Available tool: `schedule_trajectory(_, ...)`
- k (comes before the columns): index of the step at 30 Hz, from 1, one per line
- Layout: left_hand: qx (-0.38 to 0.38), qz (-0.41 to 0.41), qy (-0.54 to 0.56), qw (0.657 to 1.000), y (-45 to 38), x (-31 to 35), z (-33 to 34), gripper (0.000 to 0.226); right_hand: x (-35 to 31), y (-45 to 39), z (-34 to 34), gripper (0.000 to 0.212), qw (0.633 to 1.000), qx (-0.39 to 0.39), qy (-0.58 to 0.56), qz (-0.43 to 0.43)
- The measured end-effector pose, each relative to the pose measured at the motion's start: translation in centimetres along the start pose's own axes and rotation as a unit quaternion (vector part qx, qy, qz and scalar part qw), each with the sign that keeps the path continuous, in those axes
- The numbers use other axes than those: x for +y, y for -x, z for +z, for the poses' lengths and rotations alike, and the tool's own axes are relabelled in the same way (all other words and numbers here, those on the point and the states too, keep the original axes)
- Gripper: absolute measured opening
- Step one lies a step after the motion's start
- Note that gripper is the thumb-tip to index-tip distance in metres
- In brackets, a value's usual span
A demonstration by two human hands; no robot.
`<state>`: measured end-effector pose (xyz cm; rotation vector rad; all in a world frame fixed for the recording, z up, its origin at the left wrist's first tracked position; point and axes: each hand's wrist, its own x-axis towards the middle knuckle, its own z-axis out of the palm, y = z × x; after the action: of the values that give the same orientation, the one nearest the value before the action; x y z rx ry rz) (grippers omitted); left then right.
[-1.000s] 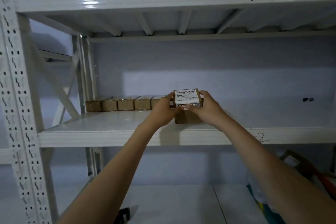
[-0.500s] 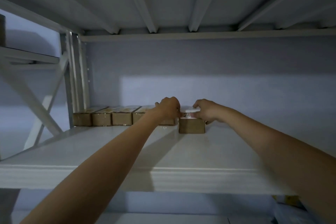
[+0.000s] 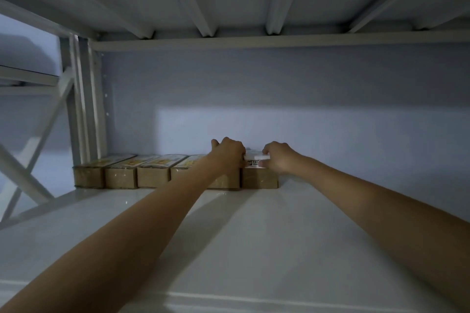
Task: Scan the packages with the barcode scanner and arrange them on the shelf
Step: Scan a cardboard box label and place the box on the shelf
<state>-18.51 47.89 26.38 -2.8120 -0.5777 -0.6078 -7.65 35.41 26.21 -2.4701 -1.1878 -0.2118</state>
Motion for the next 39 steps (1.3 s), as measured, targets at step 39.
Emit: schedule_trajectory(39,0.009,0.151,0.334,0.93,16.7,22.7,-8.7,0.034,7.3,31.9,-8.6,0.028,0.954,0.206,-0.184,0.117)
